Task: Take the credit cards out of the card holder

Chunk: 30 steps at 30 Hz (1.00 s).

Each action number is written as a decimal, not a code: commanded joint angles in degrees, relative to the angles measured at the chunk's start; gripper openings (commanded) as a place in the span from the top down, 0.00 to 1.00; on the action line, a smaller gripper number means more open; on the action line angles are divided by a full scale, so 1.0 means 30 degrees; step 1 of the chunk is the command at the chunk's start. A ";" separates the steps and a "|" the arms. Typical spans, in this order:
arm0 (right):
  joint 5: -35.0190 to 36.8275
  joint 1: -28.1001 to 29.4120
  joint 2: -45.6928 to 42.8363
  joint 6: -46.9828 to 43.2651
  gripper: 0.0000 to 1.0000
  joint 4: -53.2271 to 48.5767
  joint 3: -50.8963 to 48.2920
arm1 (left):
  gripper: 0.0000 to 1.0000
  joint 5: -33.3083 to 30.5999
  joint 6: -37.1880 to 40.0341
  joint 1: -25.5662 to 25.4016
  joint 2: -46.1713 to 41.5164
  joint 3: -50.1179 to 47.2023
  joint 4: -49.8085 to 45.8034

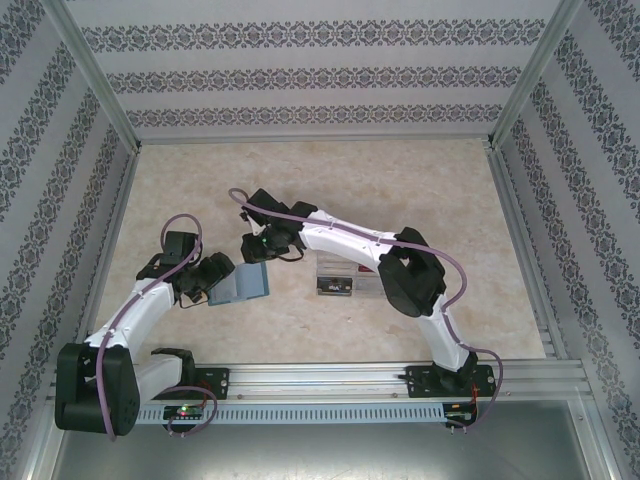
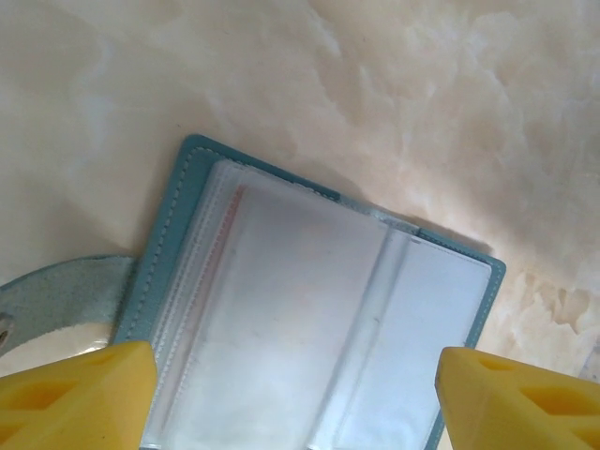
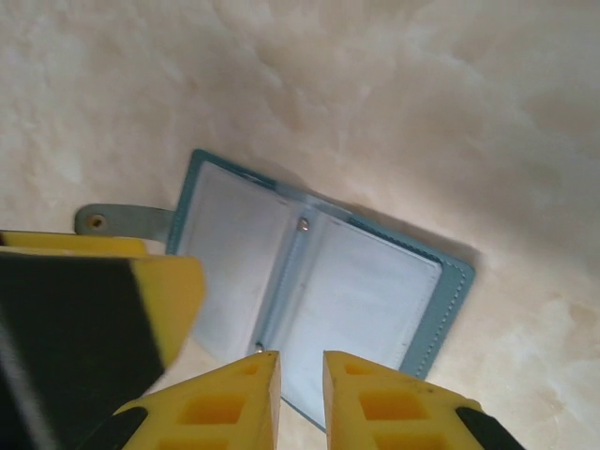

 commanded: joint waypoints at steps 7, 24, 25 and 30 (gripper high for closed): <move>-0.0360 0.0134 -0.0399 0.0216 0.78 -0.0142 -0.0004 | 0.21 0.0604 0.0058 0.0250 0.0724 -0.0047 0.0620; -0.0094 0.0105 0.1515 0.0462 0.78 -0.0592 -0.1211 | 0.22 0.1944 0.0160 0.0251 0.2362 -0.0190 0.1595; -0.0188 0.0105 0.1677 0.0453 0.78 -0.0589 -0.1248 | 0.22 0.2247 0.0176 0.0250 0.2389 -0.0225 0.1762; -0.0331 0.0105 0.1982 0.0458 0.78 -0.0553 -0.1354 | 0.21 0.4032 0.0039 0.0236 0.2419 -0.0484 0.3094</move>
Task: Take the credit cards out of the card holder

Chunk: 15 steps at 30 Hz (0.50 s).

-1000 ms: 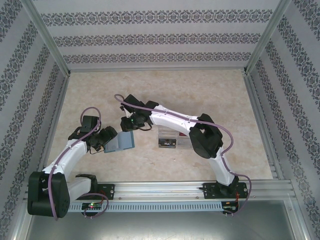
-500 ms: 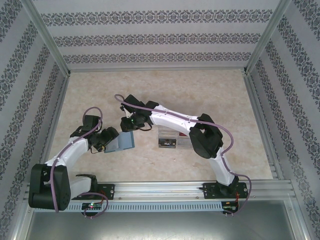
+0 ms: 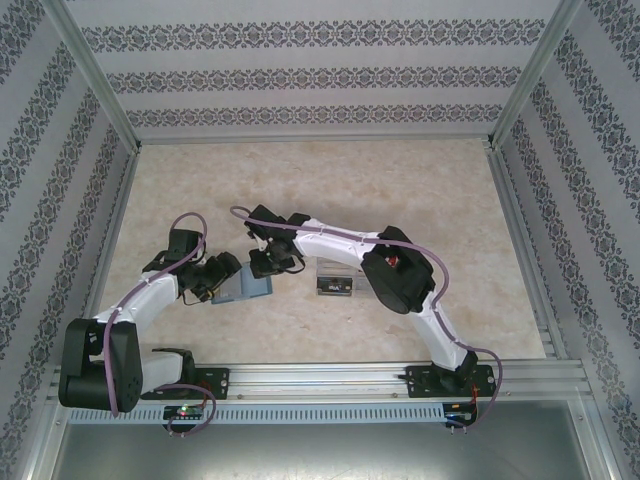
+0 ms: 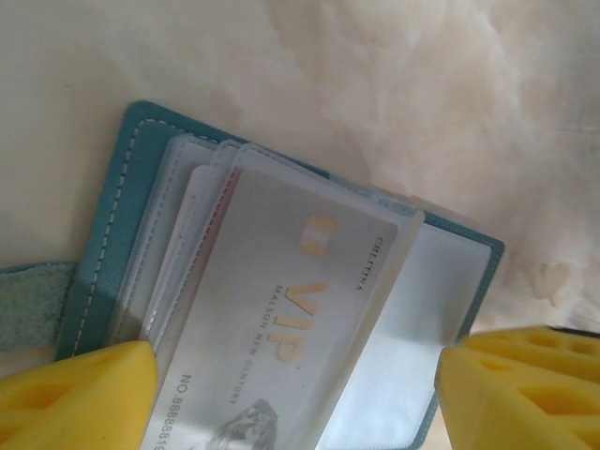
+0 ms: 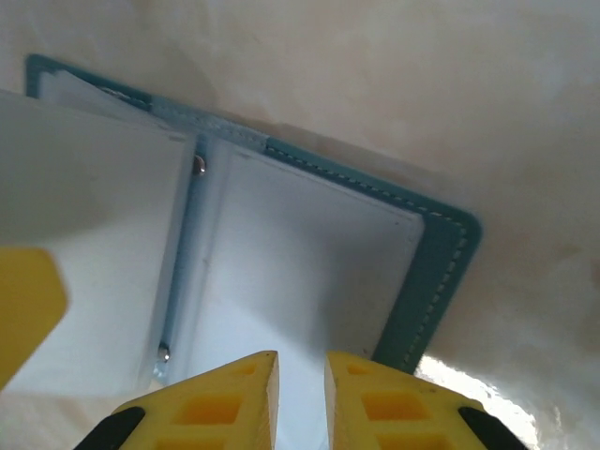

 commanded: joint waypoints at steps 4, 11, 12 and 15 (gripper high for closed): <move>-0.0043 0.0105 0.0069 0.0238 0.78 -0.0232 -0.0255 | 0.16 0.1549 0.0014 0.0134 0.0028 -0.0351 0.1240; 0.0001 0.0099 -0.0025 0.0333 0.78 -0.0137 -0.0449 | 0.03 0.1947 -0.0007 0.0134 -0.0282 -0.0528 0.1734; 0.0022 0.0103 -0.0038 0.0330 0.78 -0.0115 -0.0435 | 0.02 0.1928 -0.0041 0.0134 -0.0288 -0.0517 0.1689; 0.0074 0.0076 -0.0098 0.0333 0.78 -0.0085 -0.0463 | 0.00 0.1945 -0.0044 0.0135 -0.0411 -0.0578 0.1713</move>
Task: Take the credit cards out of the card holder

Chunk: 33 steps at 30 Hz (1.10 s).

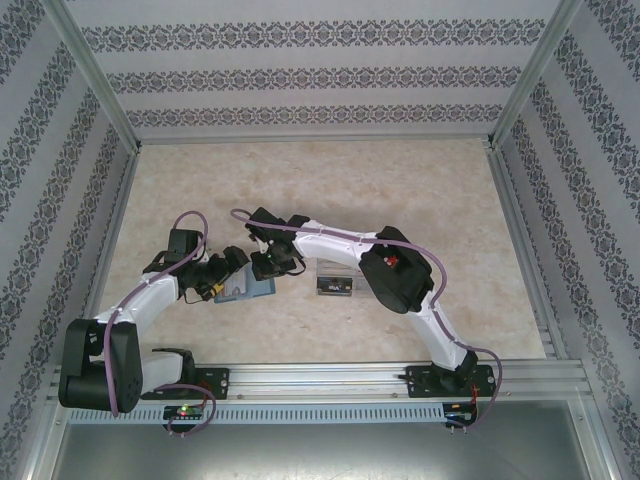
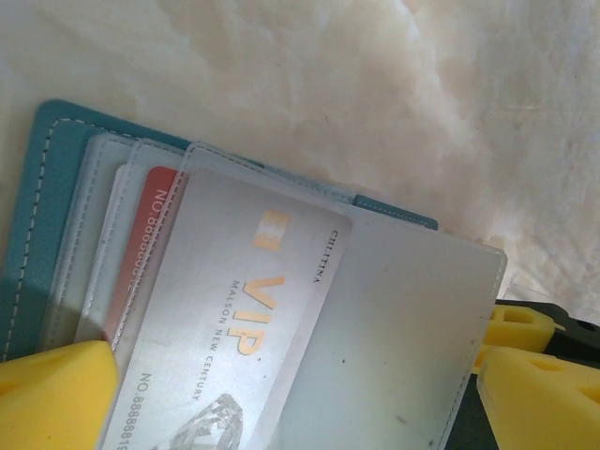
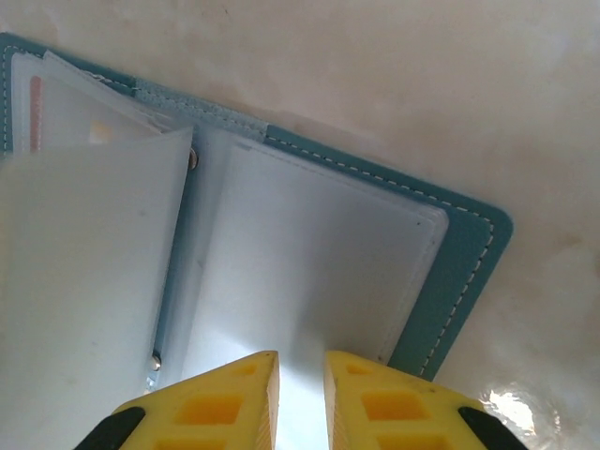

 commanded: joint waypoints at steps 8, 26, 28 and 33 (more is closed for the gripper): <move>0.0203 0.0046 -0.0374 0.0315 0.78 0.0017 -0.0414 | 0.00 -0.0038 -0.0052 0.0134 -0.0457 -0.0293 0.0186; -0.0817 -0.0228 -0.2515 0.0796 0.76 0.1434 0.0197 | 0.22 -0.4000 -0.0002 0.0544 -0.1140 0.0167 -0.2675; -0.1557 -0.0032 -0.1955 0.0806 0.76 0.1480 0.0759 | 0.33 -0.3975 -0.0021 0.0545 -0.1033 0.0080 -0.2620; -0.2899 0.0047 -0.0876 0.1015 0.74 0.1532 0.1520 | 0.60 -0.3426 -0.0353 0.0549 -0.0873 -0.0563 -0.1986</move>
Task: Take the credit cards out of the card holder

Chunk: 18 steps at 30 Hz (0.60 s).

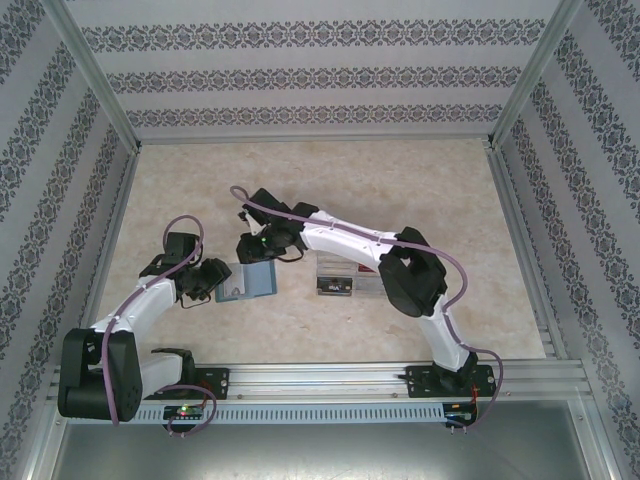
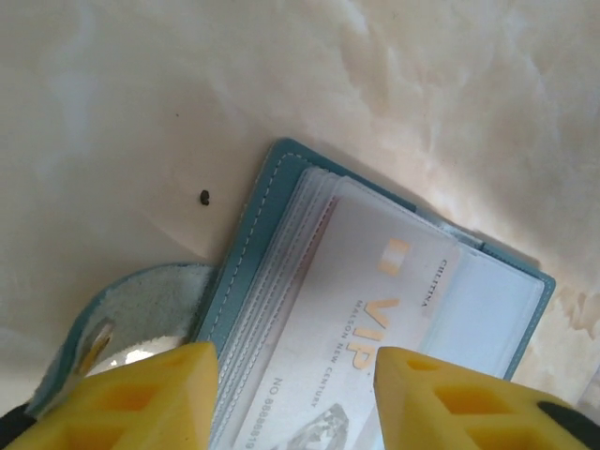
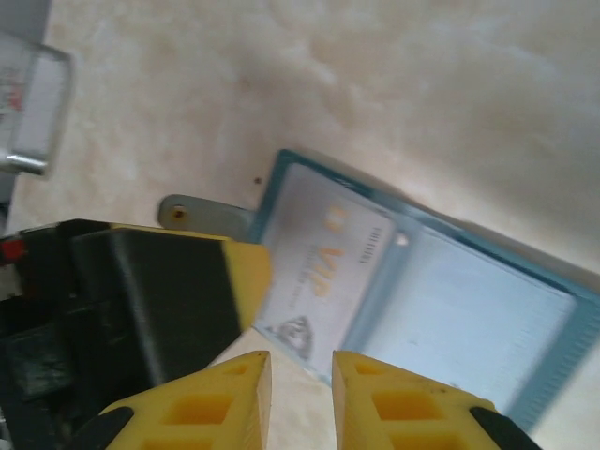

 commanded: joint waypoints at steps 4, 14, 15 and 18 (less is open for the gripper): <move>-0.2174 -0.0099 0.1354 0.0879 0.74 0.0550 0.0230 | 0.63 0.0353 -0.0708 0.0224 0.0238 -0.0932 0.0278; -0.3354 -0.0359 0.2149 0.1935 0.75 0.1244 -0.0689 | 0.65 0.0720 -0.1785 0.0165 -0.0335 -0.1942 0.0510; -0.3484 -0.0415 0.2244 0.2023 0.75 0.1302 -0.0778 | 0.65 0.0654 -0.1791 0.0172 -0.0468 -0.1987 0.0473; -0.3989 -0.0452 0.2476 0.2290 0.76 0.1624 -0.0960 | 0.65 0.0644 -0.1790 0.0165 -0.0596 -0.2061 0.0457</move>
